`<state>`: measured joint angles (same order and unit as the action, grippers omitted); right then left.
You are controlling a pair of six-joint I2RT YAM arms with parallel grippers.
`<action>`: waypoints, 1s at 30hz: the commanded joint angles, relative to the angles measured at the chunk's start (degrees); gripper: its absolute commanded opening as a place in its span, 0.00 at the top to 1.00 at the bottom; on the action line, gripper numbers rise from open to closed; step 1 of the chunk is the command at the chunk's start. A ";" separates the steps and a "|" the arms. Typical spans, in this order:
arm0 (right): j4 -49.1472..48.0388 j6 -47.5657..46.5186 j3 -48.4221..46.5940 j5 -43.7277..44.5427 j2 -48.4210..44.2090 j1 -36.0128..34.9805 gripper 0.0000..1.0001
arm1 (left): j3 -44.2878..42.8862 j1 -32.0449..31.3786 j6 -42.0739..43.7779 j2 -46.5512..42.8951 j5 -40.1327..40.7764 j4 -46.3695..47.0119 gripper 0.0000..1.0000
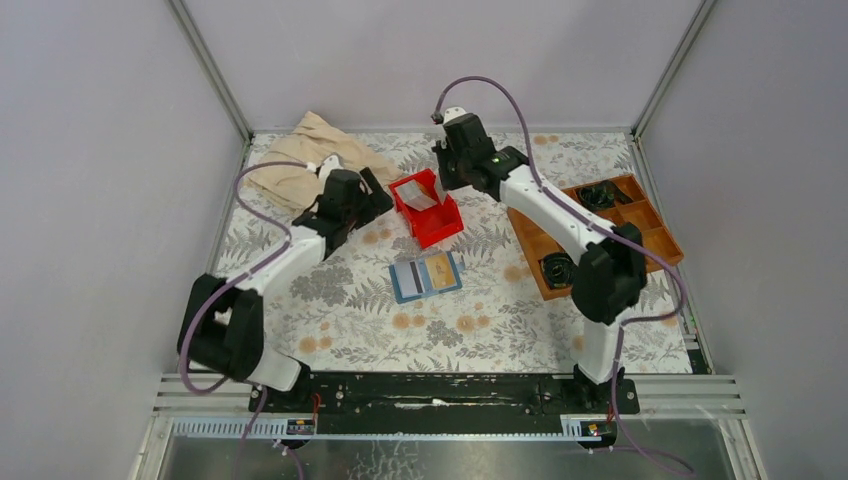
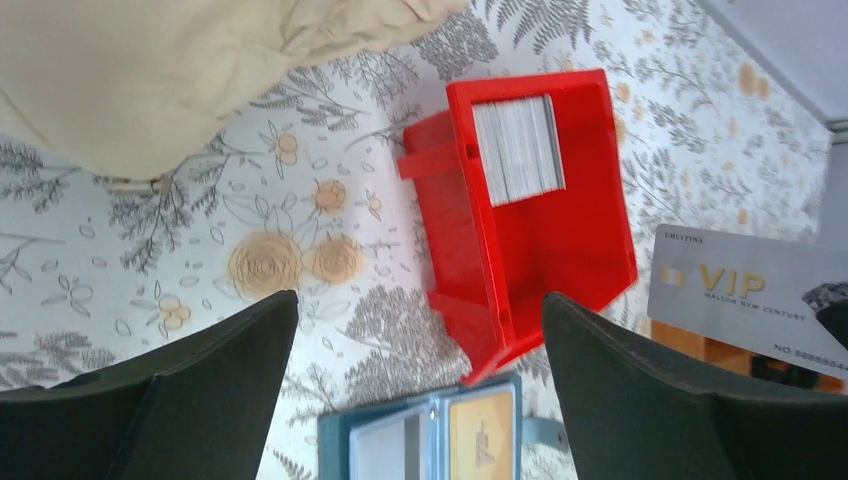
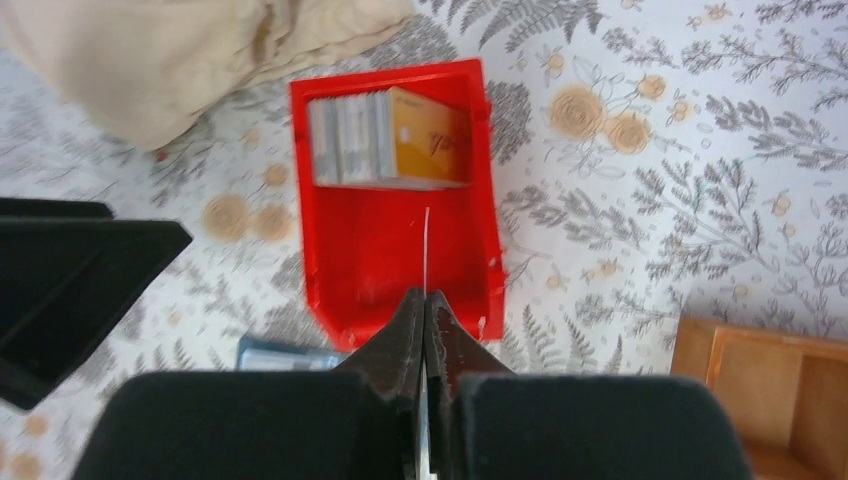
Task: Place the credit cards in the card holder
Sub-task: Pick up the credit card from the storage box.
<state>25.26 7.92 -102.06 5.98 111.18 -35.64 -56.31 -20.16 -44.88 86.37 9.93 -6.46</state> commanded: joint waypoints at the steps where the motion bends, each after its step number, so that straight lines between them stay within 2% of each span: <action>1: 3.16 2.79 4.44 -5.48 -10.03 -1.94 1.00 | 6.48 -0.19 -0.48 -8.02 -5.74 6.93 0.00; 7: 6.20 8.20 13.93 -15.57 -20.91 -2.18 1.00 | 15.87 -2.07 3.34 -20.00 -16.91 15.24 0.01; 13: 6.29 11.96 23.37 -26.61 -29.69 -2.16 1.00 | 23.82 -2.84 4.98 -26.64 -32.35 23.85 0.03; 22: 4.00 13.89 32.08 -38.97 -34.88 -1.86 1.00 | 26.38 -2.89 3.21 -24.75 -49.69 32.67 0.07; 30: 2.24 14.15 34.23 -49.82 -33.68 2.66 1.00 | 28.30 -2.96 -1.25 -21.23 -56.79 39.87 0.14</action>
<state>30.44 21.02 -67.92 -35.44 77.97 -35.44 -29.26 -22.83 -43.55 64.10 -40.49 25.12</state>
